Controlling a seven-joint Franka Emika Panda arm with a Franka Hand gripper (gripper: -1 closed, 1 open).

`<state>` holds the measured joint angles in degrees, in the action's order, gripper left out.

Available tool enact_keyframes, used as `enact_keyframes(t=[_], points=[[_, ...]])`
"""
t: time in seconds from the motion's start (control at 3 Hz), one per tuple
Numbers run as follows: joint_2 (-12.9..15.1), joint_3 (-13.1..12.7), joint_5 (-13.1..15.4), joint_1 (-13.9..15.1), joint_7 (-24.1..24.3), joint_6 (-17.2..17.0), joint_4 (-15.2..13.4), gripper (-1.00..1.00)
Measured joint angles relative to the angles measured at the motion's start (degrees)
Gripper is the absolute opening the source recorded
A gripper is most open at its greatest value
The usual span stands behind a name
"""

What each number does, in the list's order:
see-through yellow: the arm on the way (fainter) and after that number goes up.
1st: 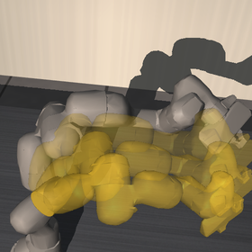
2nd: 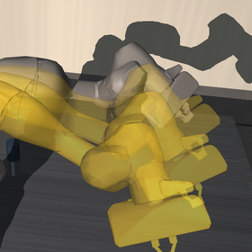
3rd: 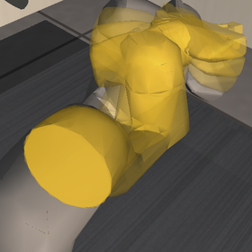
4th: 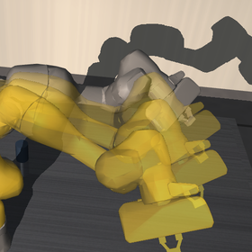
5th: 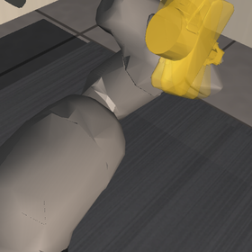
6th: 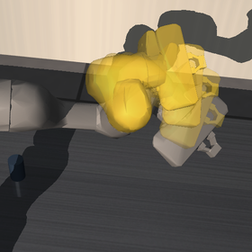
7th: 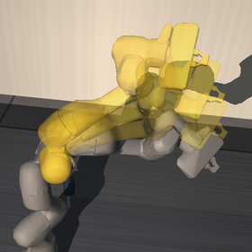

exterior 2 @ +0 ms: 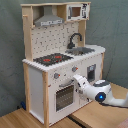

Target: Play with the kitchen

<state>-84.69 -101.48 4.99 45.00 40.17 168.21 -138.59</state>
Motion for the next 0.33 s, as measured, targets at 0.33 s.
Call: enact_keyframes(t=[0.33], points=[[-0.06, 2.20, 0.00, -3.07, -4.31, 0.93, -0.28, 1.00]])
